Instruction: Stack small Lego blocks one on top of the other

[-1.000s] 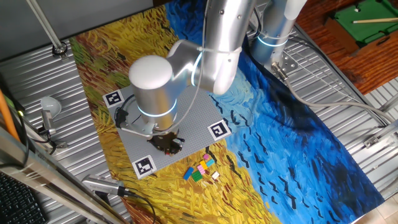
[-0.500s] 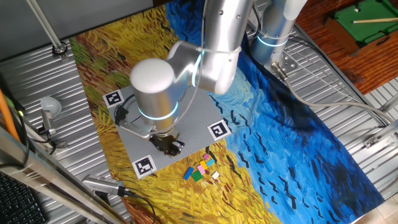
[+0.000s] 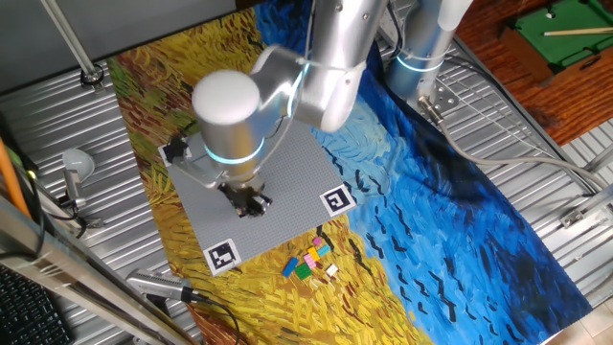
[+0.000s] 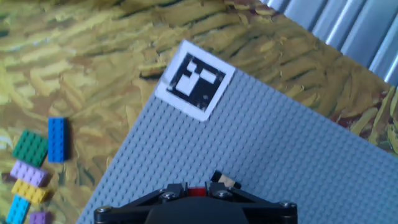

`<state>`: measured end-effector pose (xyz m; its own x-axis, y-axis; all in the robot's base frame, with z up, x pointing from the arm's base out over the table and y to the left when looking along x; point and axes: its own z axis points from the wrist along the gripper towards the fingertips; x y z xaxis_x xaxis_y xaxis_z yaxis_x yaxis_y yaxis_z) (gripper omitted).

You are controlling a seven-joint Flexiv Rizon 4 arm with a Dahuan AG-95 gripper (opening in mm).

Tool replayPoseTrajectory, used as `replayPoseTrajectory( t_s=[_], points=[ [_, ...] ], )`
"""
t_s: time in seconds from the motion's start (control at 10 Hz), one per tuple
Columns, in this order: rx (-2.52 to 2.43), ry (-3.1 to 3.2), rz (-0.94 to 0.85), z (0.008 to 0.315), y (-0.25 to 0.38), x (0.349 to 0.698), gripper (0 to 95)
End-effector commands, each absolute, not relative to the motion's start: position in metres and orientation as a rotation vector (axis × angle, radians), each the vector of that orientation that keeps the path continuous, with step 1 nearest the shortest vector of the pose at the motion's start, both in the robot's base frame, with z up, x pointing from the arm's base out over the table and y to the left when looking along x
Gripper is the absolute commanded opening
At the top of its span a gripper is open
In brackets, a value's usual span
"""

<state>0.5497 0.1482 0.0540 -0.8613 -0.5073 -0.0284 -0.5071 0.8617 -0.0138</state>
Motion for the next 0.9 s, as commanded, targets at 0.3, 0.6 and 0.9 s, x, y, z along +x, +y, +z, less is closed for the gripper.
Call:
replayPoseTrajectory(
  t_s=[0.3, 0.6, 0.9],
  points=[
    [-0.748, 3.008, 0.033, 0.051, 0.15, 0.554, 0.0],
    [-0.639, 3.014, 0.037, 0.049, 0.147, 0.556, 0.0],
    [-0.394, 3.05, 0.043, 0.045, 0.14, 0.559, 0.0]
  ],
)
